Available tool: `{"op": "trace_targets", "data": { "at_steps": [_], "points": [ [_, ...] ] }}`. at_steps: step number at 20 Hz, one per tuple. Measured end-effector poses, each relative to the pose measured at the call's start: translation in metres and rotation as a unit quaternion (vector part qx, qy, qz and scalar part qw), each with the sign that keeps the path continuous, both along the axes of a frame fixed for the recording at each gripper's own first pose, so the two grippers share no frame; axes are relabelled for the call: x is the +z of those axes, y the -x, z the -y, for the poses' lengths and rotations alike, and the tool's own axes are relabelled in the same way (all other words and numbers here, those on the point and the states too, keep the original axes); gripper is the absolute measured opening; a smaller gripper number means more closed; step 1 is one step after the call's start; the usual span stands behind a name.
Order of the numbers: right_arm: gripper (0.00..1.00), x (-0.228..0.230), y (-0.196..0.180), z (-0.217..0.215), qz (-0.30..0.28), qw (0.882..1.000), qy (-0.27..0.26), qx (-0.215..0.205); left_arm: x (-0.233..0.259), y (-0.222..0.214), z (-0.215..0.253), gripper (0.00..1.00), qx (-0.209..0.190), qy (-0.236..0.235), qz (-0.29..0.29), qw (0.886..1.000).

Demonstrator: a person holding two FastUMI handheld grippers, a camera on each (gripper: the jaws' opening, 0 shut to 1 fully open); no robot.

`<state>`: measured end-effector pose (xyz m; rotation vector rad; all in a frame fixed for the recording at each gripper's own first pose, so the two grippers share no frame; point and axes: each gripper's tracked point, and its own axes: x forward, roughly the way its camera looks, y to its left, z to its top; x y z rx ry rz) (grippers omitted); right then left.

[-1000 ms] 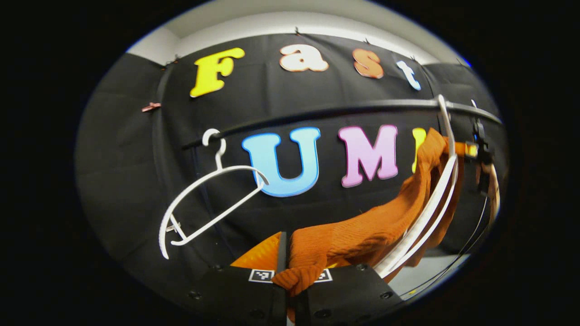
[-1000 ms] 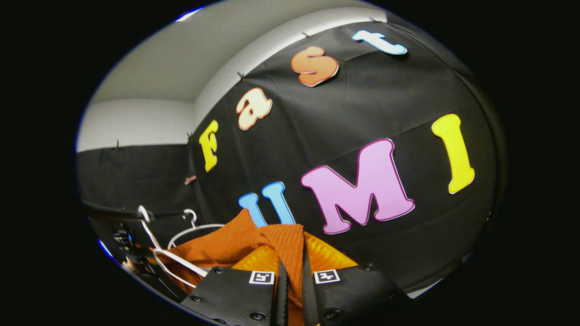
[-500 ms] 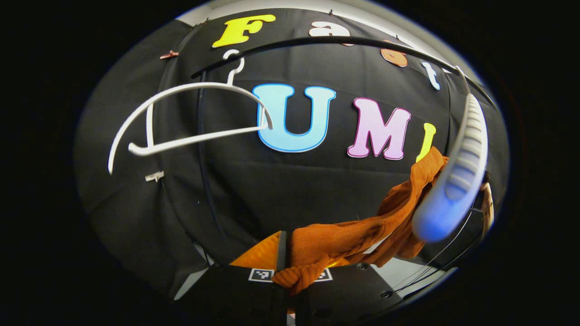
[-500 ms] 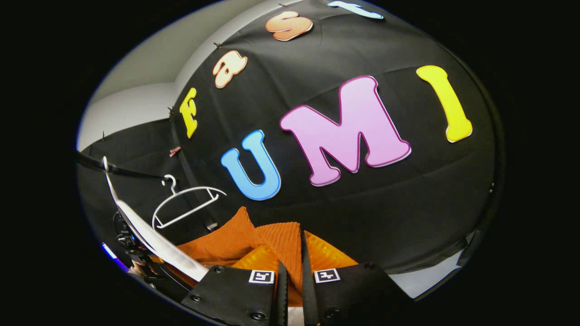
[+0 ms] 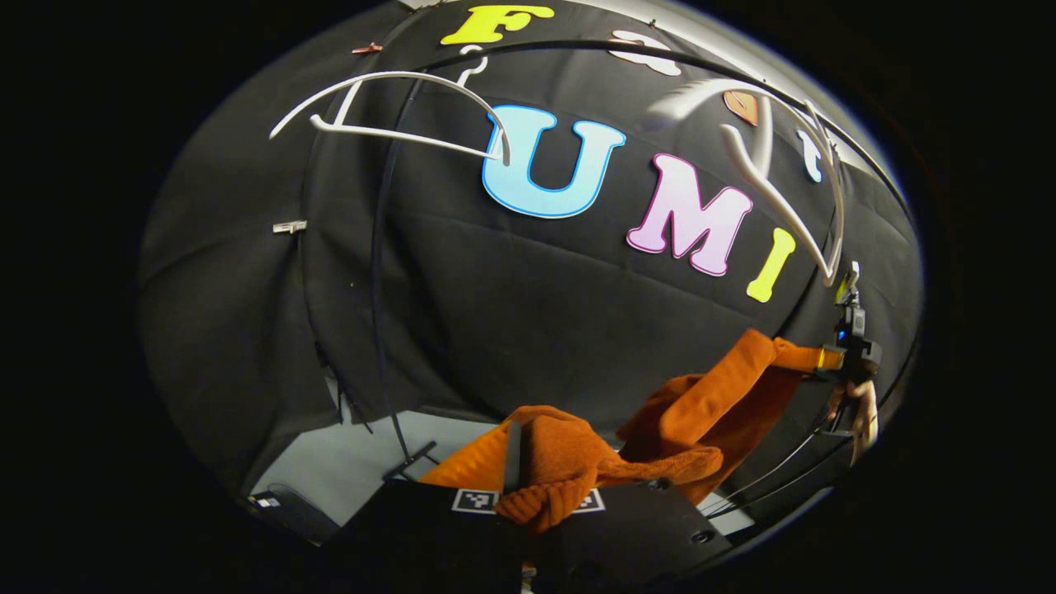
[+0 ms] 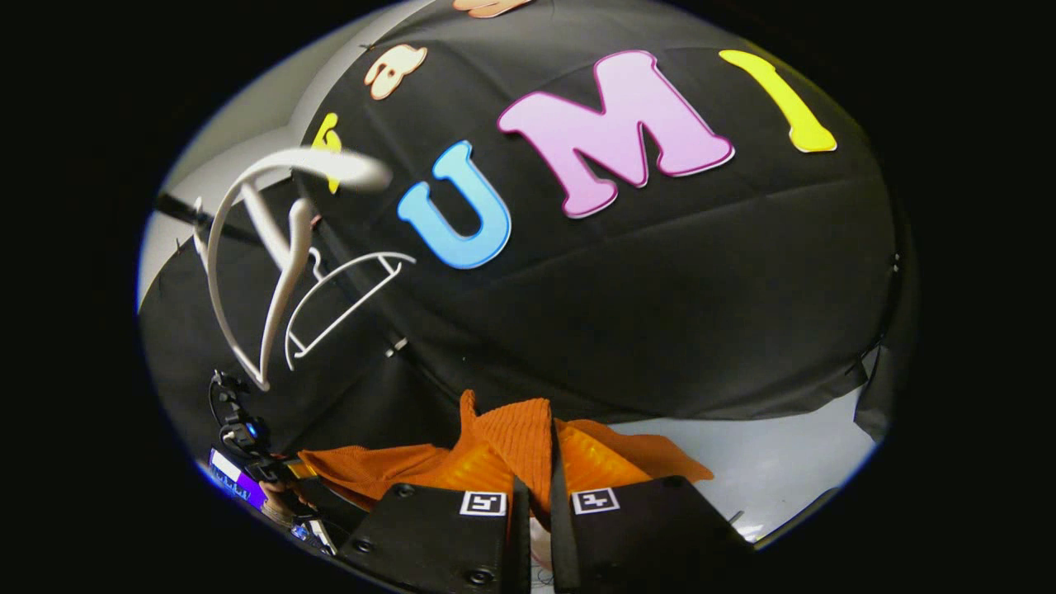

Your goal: Grasp the clothes on the hanger with both hands and then place them into the laundry hamper below.

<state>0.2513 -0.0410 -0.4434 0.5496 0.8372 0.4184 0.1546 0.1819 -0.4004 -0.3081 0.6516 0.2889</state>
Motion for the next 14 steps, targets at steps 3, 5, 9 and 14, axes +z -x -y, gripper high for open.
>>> {"op": "trace_targets", "data": {
  "at_steps": [3,5,9,14],
  "points": [
    [0.14,0.01,0.023,-0.016,-0.016,1.0,-0.02,0.014,0.018,-0.007,0.029,0.12,-0.005,-0.014,0.024,1.0],
    [0.14,0.026,0.031,-0.027,-0.023,0.998,-0.051,0.009,0.034,-0.014,0.055,0.12,-0.017,-0.002,0.044,0.999],
    [0.14,0.065,0.05,-0.053,-0.015,0.996,-0.085,0.031,0.072,-0.028,0.095,0.12,-0.058,0.002,0.072,0.996],
    [0.14,0.122,0.062,-0.081,0.016,0.988,-0.14,0.064,0.128,-0.049,0.13,0.12,-0.103,0.004,0.134,0.986]
  ]
}}
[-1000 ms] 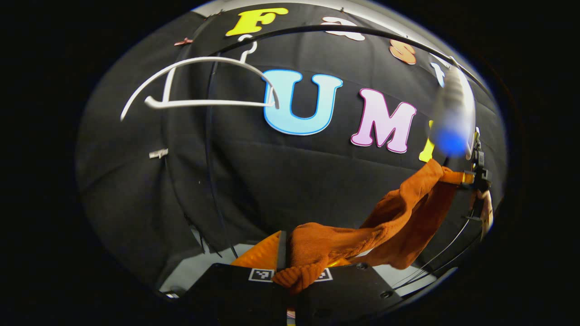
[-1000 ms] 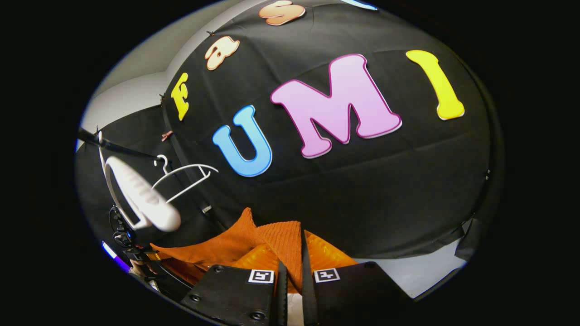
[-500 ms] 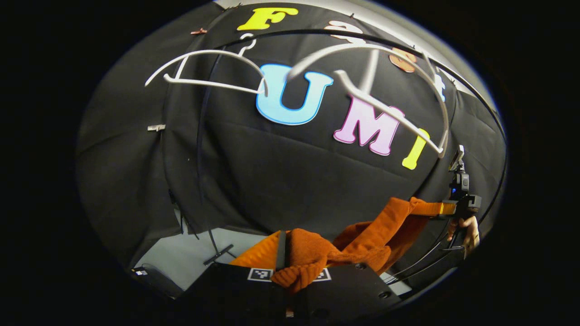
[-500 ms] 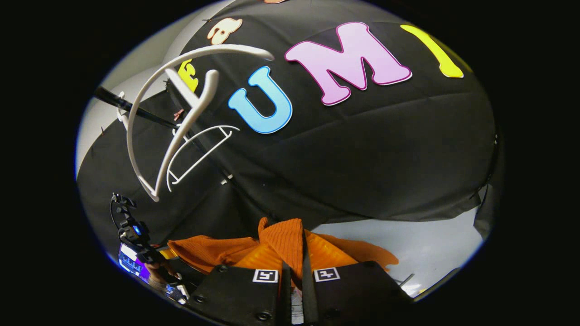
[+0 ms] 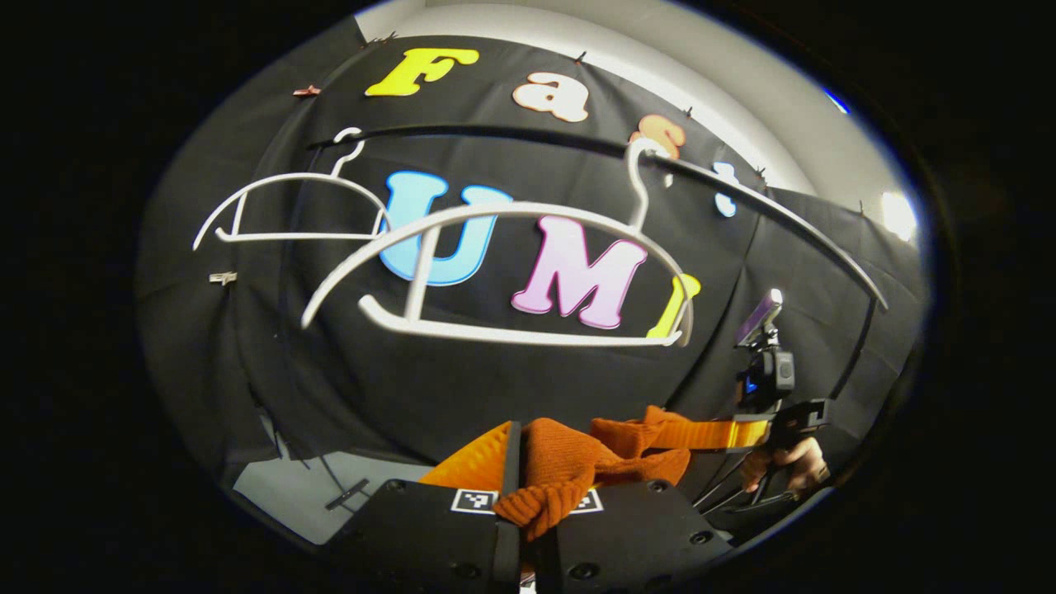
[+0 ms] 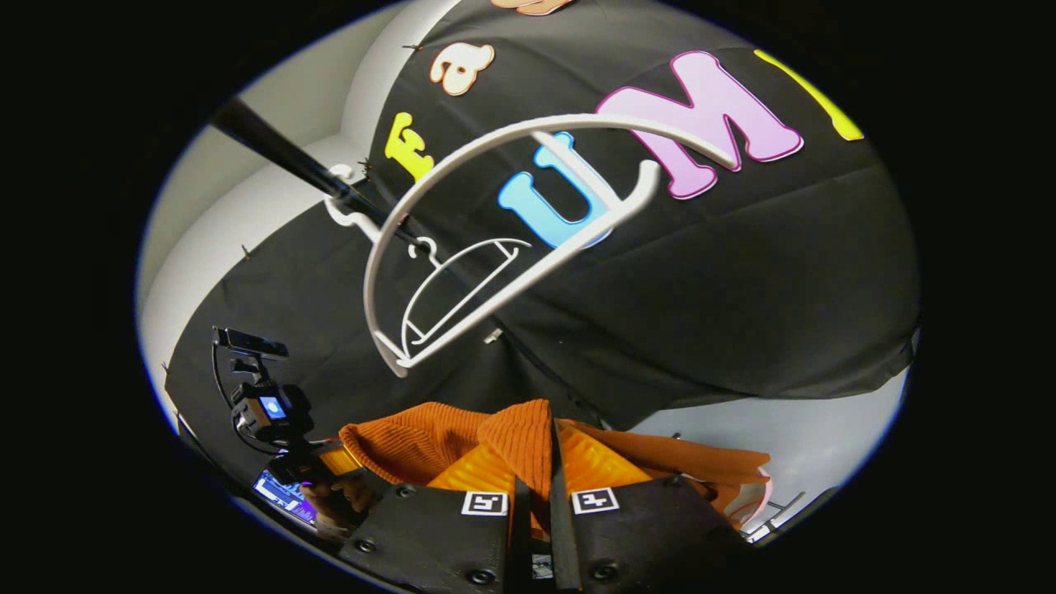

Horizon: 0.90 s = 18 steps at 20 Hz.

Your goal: Grasp the clothes on the hanger with both hands and then place them into the laundry hamper below.

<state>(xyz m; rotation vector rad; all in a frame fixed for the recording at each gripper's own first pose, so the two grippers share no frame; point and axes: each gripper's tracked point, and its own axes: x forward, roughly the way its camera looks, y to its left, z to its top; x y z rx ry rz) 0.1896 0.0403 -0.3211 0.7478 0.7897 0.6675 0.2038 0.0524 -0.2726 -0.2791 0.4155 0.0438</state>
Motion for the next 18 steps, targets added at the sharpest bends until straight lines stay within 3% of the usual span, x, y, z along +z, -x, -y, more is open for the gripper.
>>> {"op": "trace_targets", "data": {
  "at_steps": [3,10,18],
  "points": [
    [0.14,-0.002,0.01,-0.009,0.006,1.0,0.014,0.019,-0.006,-0.002,0.012,0.13,-0.018,-0.013,-0.011,1.0],
    [0.14,-0.043,0.047,-0.022,-0.044,0.996,0.052,0.058,-0.057,0.001,0.036,0.13,-0.044,-0.011,-0.069,0.997],
    [0.14,-0.114,0.053,-0.018,-0.145,0.982,0.108,0.059,-0.137,0.008,0.027,0.14,0.003,0.026,-0.179,0.983]
  ]
}}
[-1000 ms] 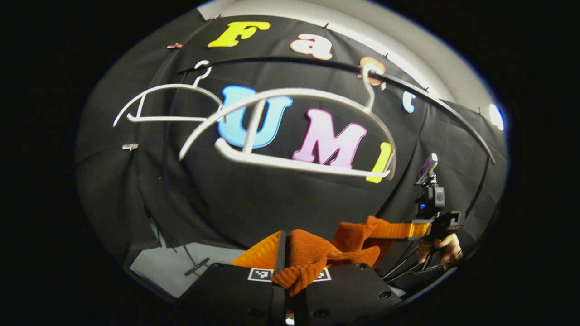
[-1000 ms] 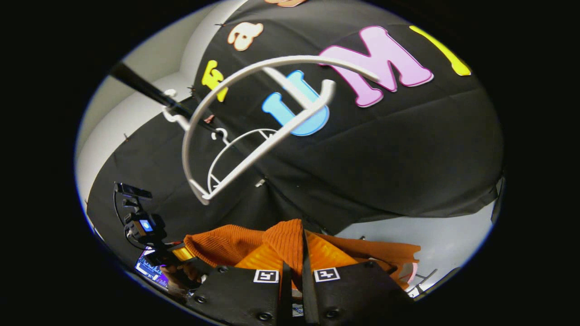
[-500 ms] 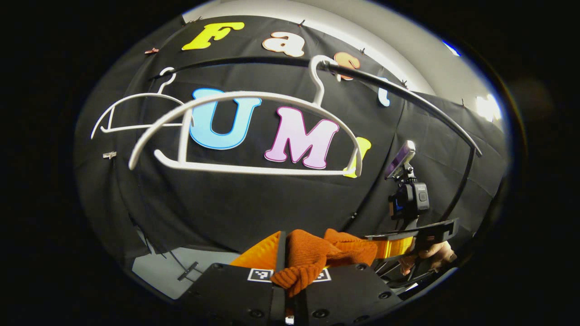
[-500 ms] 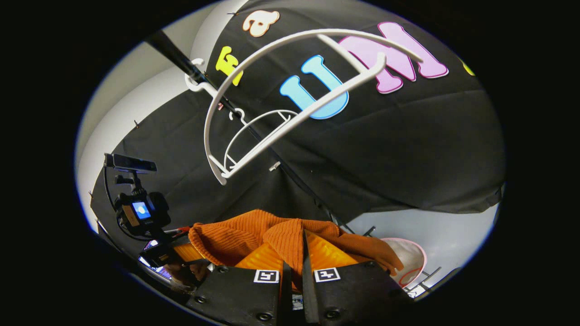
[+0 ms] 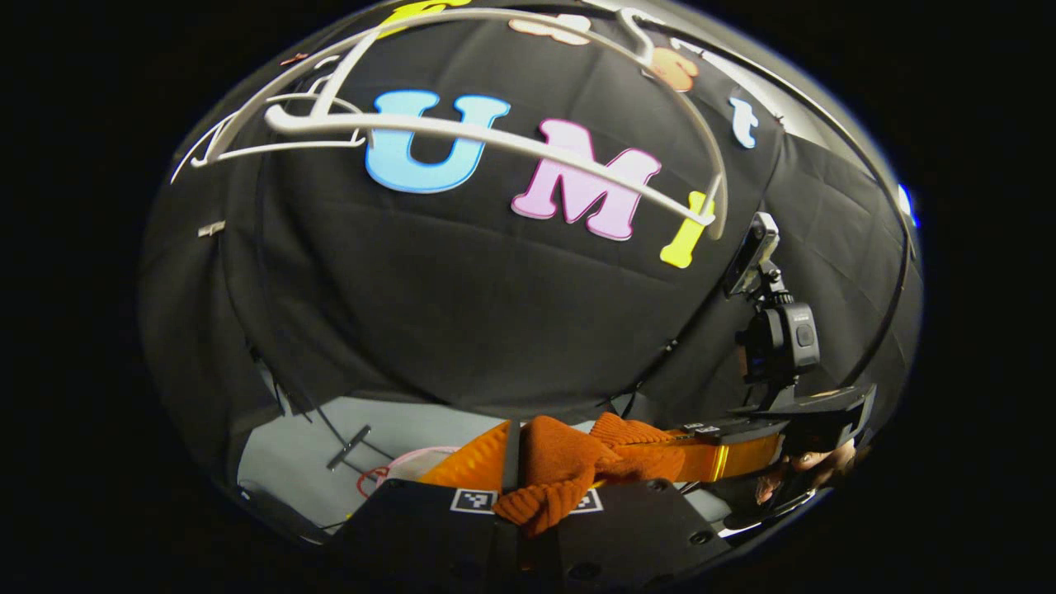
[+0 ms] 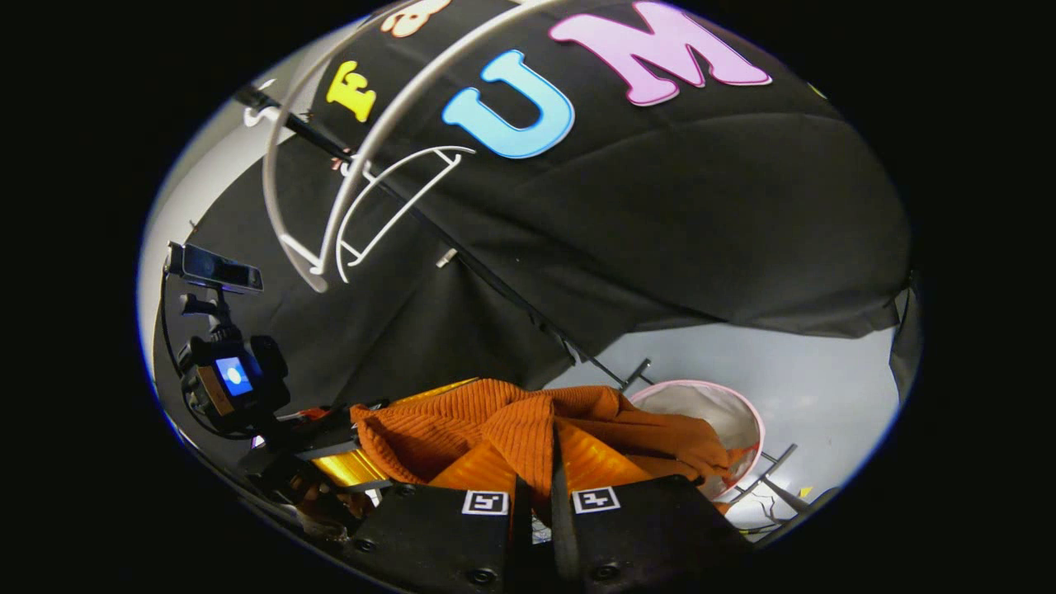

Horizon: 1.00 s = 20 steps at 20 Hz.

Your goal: Grasp the clothes on the hanger with both hands and then place them into the laundry hamper below.

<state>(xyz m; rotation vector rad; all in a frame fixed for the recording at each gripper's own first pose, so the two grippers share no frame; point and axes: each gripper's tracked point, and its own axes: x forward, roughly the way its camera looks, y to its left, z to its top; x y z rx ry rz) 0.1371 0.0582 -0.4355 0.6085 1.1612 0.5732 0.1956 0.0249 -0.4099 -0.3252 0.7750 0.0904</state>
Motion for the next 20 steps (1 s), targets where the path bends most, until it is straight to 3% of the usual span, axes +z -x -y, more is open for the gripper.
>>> {"op": "trace_targets", "data": {
  "at_steps": [4,6,7,10,20],
  "points": [
    [0.14,-0.02,0.006,0.017,-0.015,0.999,0.036,0.007,-0.022,0.005,-0.003,0.14,0.019,0.002,-0.046,0.999],
    [0.14,-0.036,0.014,0.028,-0.019,0.997,0.073,0.02,-0.038,0.019,-0.017,0.25,0.035,-0.011,-0.079,0.996],
    [0.36,-0.044,0.017,0.038,-0.019,0.995,0.095,0.028,-0.046,0.028,-0.023,0.44,0.038,-0.019,-0.102,0.994],
    [1.0,-0.042,0.013,0.04,-0.019,0.995,0.096,0.032,-0.062,0.051,-0.034,0.99,0.046,-0.04,-0.145,0.988],
    [0.99,-0.039,0.012,0.052,-0.017,0.995,0.099,0.008,-0.034,0.048,-0.028,0.92,0.07,-0.014,-0.097,0.993]
  ]
}}
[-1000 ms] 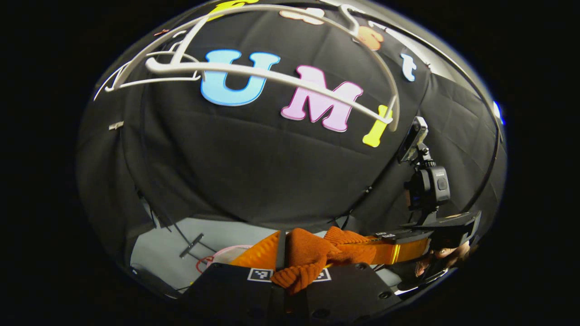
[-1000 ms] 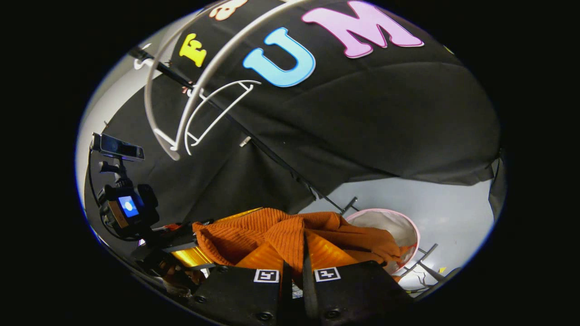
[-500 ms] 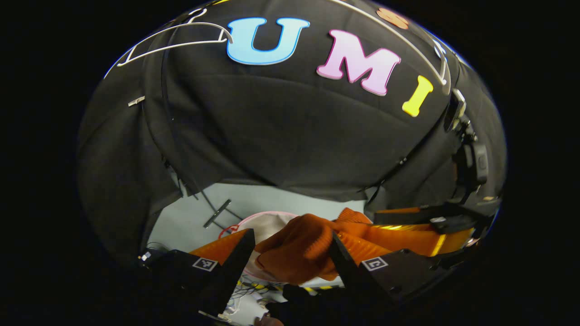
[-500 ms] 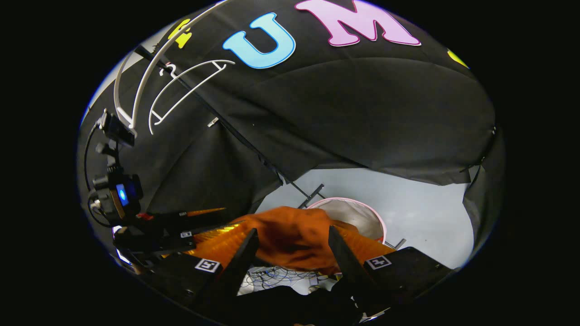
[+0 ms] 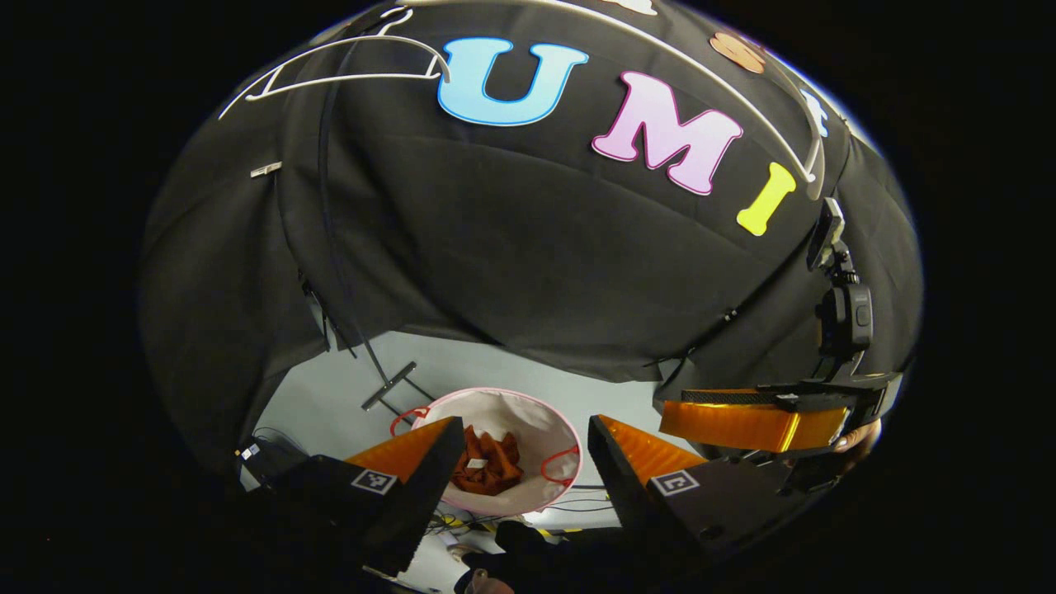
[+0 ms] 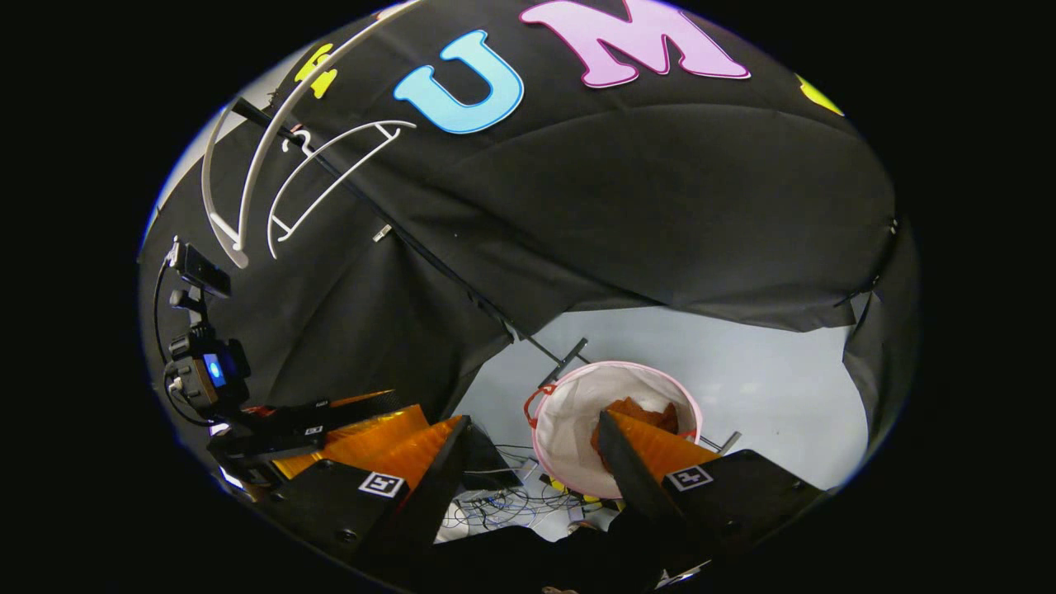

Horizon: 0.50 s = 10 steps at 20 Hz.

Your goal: Grasp the clothes on the hanger with both hands and then place them into the laundry hamper below.

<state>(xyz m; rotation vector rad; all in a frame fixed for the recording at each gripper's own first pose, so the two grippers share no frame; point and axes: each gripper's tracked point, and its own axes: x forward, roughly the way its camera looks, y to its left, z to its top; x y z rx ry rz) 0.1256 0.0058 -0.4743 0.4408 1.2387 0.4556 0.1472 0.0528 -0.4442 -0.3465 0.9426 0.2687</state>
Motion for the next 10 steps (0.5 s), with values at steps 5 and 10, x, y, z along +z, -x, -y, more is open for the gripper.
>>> {"op": "trace_targets", "data": {
  "at_steps": [5,10],
  "points": [
    [0.99,0.025,0.017,-0.002,0.023,1.0,-0.005,-0.013,0.015,-0.01,0.012,0.95,-0.024,0.007,0.057,0.998],
    [0.99,0.062,0.052,-0.022,0.054,0.998,-0.005,-0.015,0.065,0.017,0.021,0.96,-0.056,-0.004,0.105,0.993]
  ]
}}
